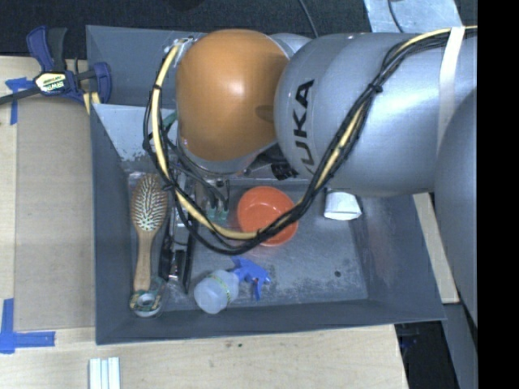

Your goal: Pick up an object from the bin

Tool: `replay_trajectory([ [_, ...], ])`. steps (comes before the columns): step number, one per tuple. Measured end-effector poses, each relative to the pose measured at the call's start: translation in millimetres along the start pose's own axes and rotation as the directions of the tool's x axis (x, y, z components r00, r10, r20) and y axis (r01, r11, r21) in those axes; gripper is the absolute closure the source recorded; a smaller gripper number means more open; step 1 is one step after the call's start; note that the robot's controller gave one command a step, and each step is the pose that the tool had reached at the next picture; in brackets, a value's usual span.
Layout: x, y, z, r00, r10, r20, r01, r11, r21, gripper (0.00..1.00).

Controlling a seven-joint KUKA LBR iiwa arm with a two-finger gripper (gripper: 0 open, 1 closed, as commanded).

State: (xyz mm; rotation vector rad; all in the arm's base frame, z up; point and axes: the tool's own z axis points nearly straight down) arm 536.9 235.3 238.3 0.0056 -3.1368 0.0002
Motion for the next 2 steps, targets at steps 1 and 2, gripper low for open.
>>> replay_trajectory([
  [1, -2.1, -1.3, -4.0, 1.000, 0.005, 0.007, -0.005, 1.000, -0.002, 0.00],
  [2, -17.0, -42.7, 93.6, 0.983, -0.184, 0.010, 0.184, 0.983, 0.000, 0.00],
])
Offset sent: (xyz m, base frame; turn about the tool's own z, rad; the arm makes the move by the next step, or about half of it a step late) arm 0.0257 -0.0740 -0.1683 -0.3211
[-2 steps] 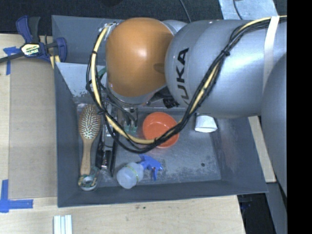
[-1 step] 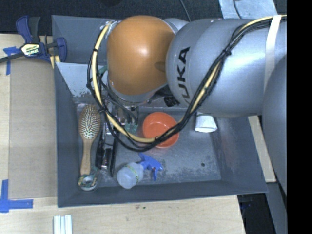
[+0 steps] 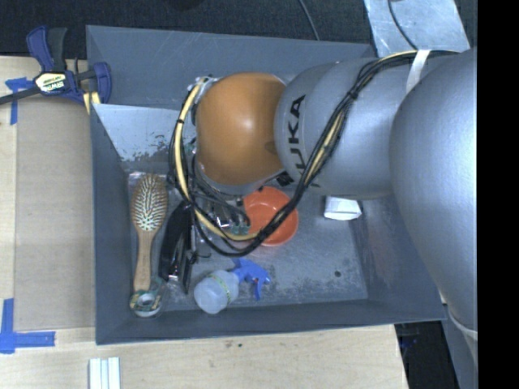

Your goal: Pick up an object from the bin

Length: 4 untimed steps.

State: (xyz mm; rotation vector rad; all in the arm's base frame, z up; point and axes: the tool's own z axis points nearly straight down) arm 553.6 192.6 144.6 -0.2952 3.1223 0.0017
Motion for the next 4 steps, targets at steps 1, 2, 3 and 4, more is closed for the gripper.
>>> replay_trajectory([
  [1, -13.9, -13.1, 69.6, 0.960, -0.279, 0.007, 0.279, 0.960, -0.002, 0.00],
  [2, -6.6, -2.6, 18.2, 0.877, -0.480, 0.010, 0.480, 0.877, 0.004, 0.00],
  [3, -21.1, 9.2, 73.0, 0.748, -0.663, 0.010, 0.663, 0.749, 0.002, 0.00],
  [4, -31.6, 9.3, 70.6, 0.526, -0.851, 0.012, 0.850, 0.526, 0.012, 1.00],
])
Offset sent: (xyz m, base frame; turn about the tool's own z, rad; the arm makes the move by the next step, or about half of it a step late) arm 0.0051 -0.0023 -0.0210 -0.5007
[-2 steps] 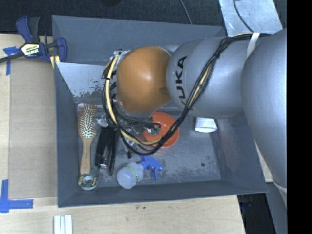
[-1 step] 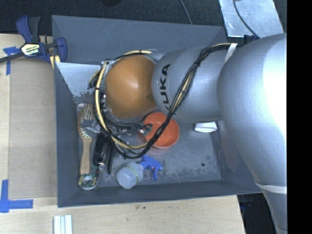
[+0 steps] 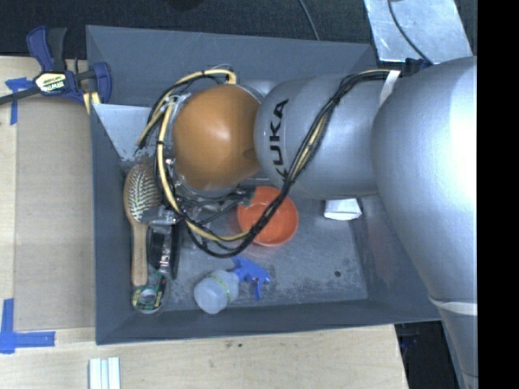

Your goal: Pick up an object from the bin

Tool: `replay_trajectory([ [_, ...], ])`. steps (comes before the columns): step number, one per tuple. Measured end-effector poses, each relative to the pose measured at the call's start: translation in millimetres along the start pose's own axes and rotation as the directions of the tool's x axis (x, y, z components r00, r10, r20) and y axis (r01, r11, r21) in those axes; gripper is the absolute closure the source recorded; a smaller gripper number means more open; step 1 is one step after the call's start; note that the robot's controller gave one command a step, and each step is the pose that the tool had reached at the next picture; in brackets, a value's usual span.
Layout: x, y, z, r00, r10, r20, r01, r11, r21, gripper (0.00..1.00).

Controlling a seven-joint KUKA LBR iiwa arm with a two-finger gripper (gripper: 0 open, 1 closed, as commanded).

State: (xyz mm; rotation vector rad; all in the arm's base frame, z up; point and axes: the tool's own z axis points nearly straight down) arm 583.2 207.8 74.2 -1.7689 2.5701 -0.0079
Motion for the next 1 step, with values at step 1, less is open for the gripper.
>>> replay_trajectory([
  [1, 0.3, -0.2, -0.3, 1.000, 0.002, 0.000, -0.002, 1.000, 0.000, 1.00],
])
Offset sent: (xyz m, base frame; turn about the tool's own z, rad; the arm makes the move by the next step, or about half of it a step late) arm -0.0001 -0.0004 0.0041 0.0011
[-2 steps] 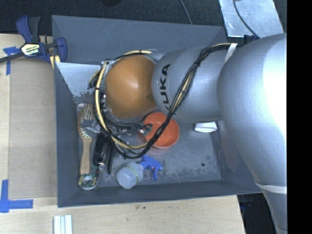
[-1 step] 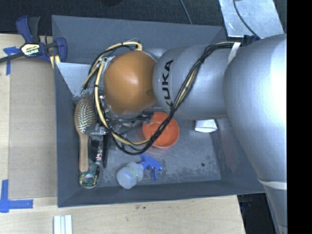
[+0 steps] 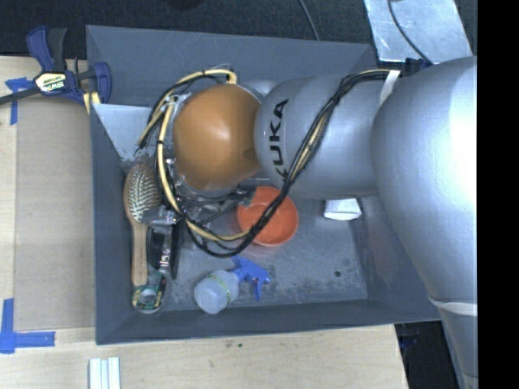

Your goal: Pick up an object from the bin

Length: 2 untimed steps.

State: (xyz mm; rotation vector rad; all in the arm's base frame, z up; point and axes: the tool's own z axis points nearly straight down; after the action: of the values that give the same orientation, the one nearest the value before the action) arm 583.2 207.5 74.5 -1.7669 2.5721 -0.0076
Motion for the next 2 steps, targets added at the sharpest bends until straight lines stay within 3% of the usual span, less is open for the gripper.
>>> replay_trajectory([
  [2, 1.4, -0.5, -15.5, 1.000, 0.004, -0.001, -0.004, 1.000, 0.000, 1.00],
])
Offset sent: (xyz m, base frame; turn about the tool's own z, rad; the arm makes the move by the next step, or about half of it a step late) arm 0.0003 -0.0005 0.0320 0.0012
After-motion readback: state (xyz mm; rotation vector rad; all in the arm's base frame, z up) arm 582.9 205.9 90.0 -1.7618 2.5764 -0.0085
